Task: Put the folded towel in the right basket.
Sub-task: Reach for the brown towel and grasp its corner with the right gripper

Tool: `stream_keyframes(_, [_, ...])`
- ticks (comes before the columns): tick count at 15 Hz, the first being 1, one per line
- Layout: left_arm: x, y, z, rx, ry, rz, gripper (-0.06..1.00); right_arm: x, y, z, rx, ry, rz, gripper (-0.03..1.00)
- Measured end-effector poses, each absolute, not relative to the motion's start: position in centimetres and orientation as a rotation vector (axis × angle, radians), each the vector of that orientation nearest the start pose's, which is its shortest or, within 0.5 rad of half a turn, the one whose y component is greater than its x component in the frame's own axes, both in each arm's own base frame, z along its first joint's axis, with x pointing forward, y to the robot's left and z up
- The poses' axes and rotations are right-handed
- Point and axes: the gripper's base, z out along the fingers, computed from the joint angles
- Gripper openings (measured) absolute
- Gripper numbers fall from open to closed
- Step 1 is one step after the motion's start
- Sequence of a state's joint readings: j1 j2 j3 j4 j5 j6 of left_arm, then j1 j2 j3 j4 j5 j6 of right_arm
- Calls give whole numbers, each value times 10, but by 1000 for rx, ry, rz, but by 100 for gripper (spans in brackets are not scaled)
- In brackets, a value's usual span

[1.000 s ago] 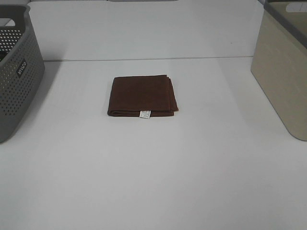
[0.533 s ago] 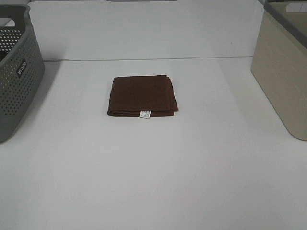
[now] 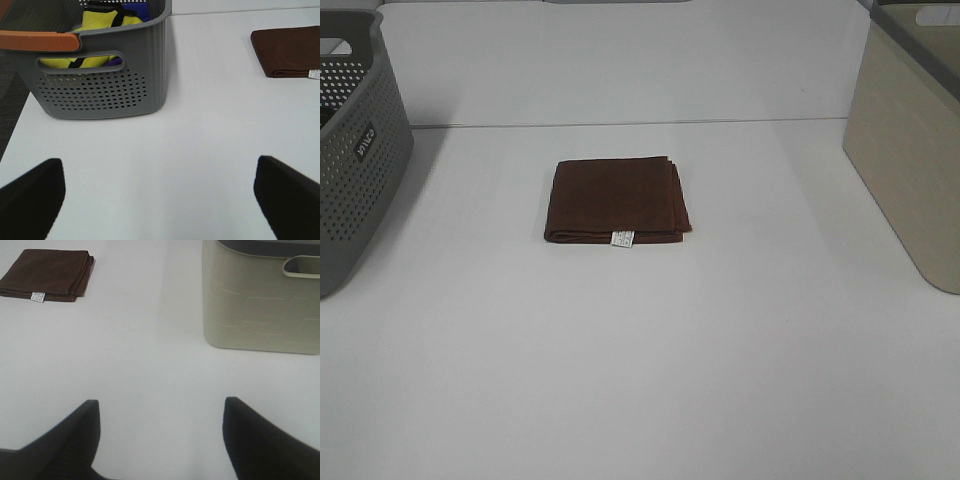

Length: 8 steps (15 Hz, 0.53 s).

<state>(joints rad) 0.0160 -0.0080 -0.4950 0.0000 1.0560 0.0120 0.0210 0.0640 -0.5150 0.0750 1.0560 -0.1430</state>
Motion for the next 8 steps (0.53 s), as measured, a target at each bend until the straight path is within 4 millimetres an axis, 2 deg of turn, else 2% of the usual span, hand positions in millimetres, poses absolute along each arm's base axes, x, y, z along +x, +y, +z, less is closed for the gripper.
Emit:
stream_keyframes(1, [-5, 0, 276, -4, 2037, 18, 97, 14, 6, 288, -170, 2097, 18, 66])
stream_keyframes(2, [-5, 0, 276, -4, 2037, 18, 97, 38, 7, 306, -162, 2105, 22, 66])
stream_keyframes(4, [-5, 0, 276, -4, 2037, 18, 97, 69, 7, 326, -153, 2117, 31, 66])
stream_keyframes(7, [-5, 0, 276, -4, 2037, 18, 97, 123, 9, 347, -149, 2205, 43, 66])
stream_keyframes(8, [-5, 0, 276, -4, 2037, 18, 97, 131, 9, 352, -150, 2211, 43, 66])
